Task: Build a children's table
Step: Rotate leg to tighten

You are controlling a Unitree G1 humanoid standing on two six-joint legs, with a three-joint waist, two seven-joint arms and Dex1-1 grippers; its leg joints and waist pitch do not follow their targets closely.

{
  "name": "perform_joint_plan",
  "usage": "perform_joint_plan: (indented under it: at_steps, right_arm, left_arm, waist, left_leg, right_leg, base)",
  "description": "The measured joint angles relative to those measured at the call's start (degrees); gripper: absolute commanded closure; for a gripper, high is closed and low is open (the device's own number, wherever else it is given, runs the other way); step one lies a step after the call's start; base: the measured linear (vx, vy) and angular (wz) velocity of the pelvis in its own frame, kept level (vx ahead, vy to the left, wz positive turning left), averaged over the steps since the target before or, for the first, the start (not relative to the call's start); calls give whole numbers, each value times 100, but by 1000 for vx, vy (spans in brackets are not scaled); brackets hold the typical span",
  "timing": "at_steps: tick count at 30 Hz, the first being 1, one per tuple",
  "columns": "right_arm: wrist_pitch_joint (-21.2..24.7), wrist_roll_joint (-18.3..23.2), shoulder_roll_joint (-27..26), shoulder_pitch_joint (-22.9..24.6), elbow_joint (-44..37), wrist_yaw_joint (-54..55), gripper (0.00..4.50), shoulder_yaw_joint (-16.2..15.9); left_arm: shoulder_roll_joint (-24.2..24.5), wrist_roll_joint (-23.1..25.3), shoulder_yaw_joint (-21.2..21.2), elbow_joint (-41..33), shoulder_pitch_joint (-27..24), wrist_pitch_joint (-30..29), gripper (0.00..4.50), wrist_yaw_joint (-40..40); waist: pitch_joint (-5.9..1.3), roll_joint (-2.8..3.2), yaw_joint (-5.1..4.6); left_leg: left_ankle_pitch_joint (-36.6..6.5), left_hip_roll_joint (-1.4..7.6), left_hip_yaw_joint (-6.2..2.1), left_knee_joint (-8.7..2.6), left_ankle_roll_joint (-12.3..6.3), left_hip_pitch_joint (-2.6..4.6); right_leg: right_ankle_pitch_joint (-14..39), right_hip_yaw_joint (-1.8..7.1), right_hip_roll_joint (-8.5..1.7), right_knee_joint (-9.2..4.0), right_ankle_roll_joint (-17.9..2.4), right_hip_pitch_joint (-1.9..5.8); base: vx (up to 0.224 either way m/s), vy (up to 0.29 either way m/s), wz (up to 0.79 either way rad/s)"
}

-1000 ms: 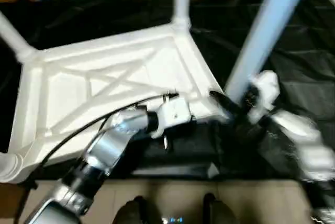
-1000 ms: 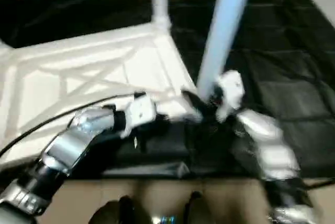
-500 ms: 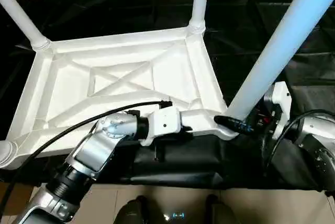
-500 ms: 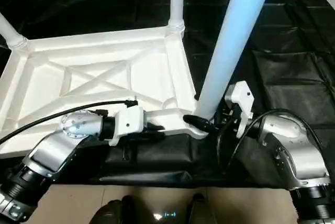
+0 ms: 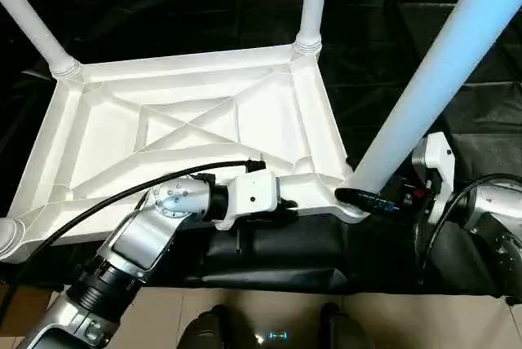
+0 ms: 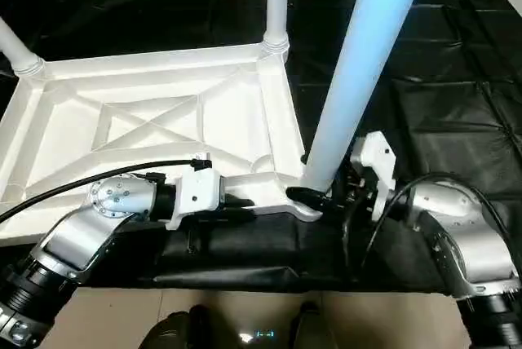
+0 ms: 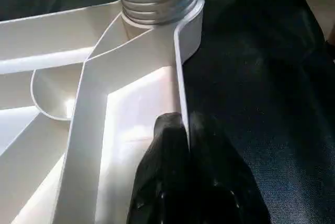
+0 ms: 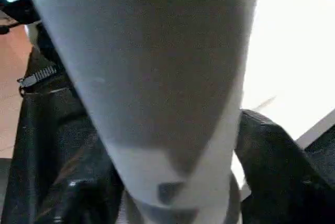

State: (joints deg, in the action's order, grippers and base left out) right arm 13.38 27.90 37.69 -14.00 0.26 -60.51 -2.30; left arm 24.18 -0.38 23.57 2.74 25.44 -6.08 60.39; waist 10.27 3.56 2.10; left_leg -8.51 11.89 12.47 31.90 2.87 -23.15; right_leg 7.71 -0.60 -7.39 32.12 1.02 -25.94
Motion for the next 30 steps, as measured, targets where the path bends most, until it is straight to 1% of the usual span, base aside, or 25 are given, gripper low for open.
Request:
perform_joint_plan:
  at_steps: [1, 2, 6, 14, 19, 20, 21, 22, 23, 24, 25, 26, 27, 30]
  right_arm:
    - [22, 11, -21, 0, 2, 14, 176, 7]
    - [30, 24, -47, 6, 6, 18, 176, 9]
    - [1, 18, -121, 24, 5, 85, 208, 10]
    - [-21, -89, -303, 67, -113, 319, 227, 61]
    - [-20, -386, -640, -13, -51, 904, 234, 52]
    - [-15, -479, -790, -91, 54, 1182, 237, 45]
    - [-12, -605, -1073, -226, 222, 1628, 239, 50]
    - [-11, -668, -1201, -312, 302, 1871, 240, 50]
    - [-22, -806, -1476, -503, 528, 2396, 240, 44]
    - [-30, -854, -1554, -575, 605, 2623, 241, 44]
    - [-186, -930, -1819, -751, 939, 3044, 241, 68]
    - [-411, -1148, -2280, -1087, 1445, 3823, 241, 157]
    - [-558, -1262, -2491, -1314, 1769, 4321, 242, 189]
    - [-898, -1405, -2724, -1554, 2237, 5050, 242, 204]
  left_arm:
    - [0, 1, -5, 4, 0, 0, 450, 0]
    - [1, 1, -9, 8, 0, 0, 450, 0]
    - [3, 3, -19, 28, 0, 5, 450, -1]
    - [9, 8, -46, 61, -6, 34, 450, -8]
    - [-43, 163, -88, 202, 54, 32, 450, -213]
    - [-109, 275, -82, 236, 83, 8, 450, -374]
    - [-210, 428, -88, 319, 161, -76, 450, -592]
    - [-231, 513, -92, 374, 235, -143, 450, -680]
    - [-409, 693, -84, 439, 325, -327, 450, -936]
    - [-471, 752, -83, 469, 363, -411, 450, -1029]
    - [-683, 863, -77, 554, 422, -588, 450, -1268]
    - [-987, 1066, -77, 774, 627, -856, 450, -1622]
    - [-1207, 1178, -74, 914, 752, -1023, 450, -1844]
    - [-1575, 1353, -4, 1008, 847, -1330, 450, -2225]
  waist:
    - [0, 0, -5]
    - [0, 0, -11]
    - [0, 0, -17]
    - [0, 0, -33]
    - [-4, -9, -87]
    - [-11, -23, -115]
    - [-21, -48, -160]
    - [-26, -56, -178]
    - [-34, -75, -219]
    - [-38, -83, -230]
    - [-50, -109, -266]
    - [-56, -136, -312]
    - [-55, -139, -331]
    - [-56, -144, -345]
  left_leg:
    - [-1, 0, 0, 1, 1, 0]
    - [-3, 0, 0, 2, 6, 0]
    - [-8, 0, -1, 12, 14, 2]
    - [-15, 0, -3, 39, 25, 2]
    - [-15, -2, -14, 47, 28, 9]
    - [-16, -1, -22, 45, 29, 12]
    - [-15, -1, -23, 47, 30, 13]
    - [-12, -2, -28, 51, 34, 11]
    - [-3, -3, -51, 48, 51, 13]
    - [2, -4, -56, 51, 59, 12]
    - [1, -5, -62, 47, 59, 17]
    - [4, -5, -79, 62, 64, 10]
    - [4, -9, -94, 64, 66, 6]
    - [4, -14, -116, 63, 65, 12]
  right_leg:
    - [0, 1, 0, 1, 0, 0]
    - [0, 2, 0, 2, 0, 0]
    - [-1, 2, 0, 10, 0, 1]
    - [-1, 6, 1, 27, 0, 3]
    - [-1, 6, 7, 32, 2, 3]
    - [-1, 7, 7, 32, 3, 3]
    - [0, 6, 12, 34, 4, 3]
    - [1, 0, 13, 33, 6, 3]
    - [10, -4, 14, 25, 20, 3]
    - [11, -5, 13, 24, 21, 3]
    - [12, -3, 14, 14, 23, 7]
    - [13, -12, 16, 10, 26, 4]
    - [15, -19, 15, -12, 28, 2]
    - [16, -20, 15, -44, 29, 5]
  base:
    - [0, 0, 0]
    - [0, 0, 0]
    - [0, 0, 0]
    - [0, 0, 0]
    - [0, 0, 0]
    - [0, 0, 0]
    - [0, 0, 0]
    - [0, 0, 0]
    - [0, 0, 0]
    - [0, 0, 0]
    - [0, 0, 0]
    - [0, 0, 0]
    - [-52, 17, -12]
    - [-17, 6, -4]
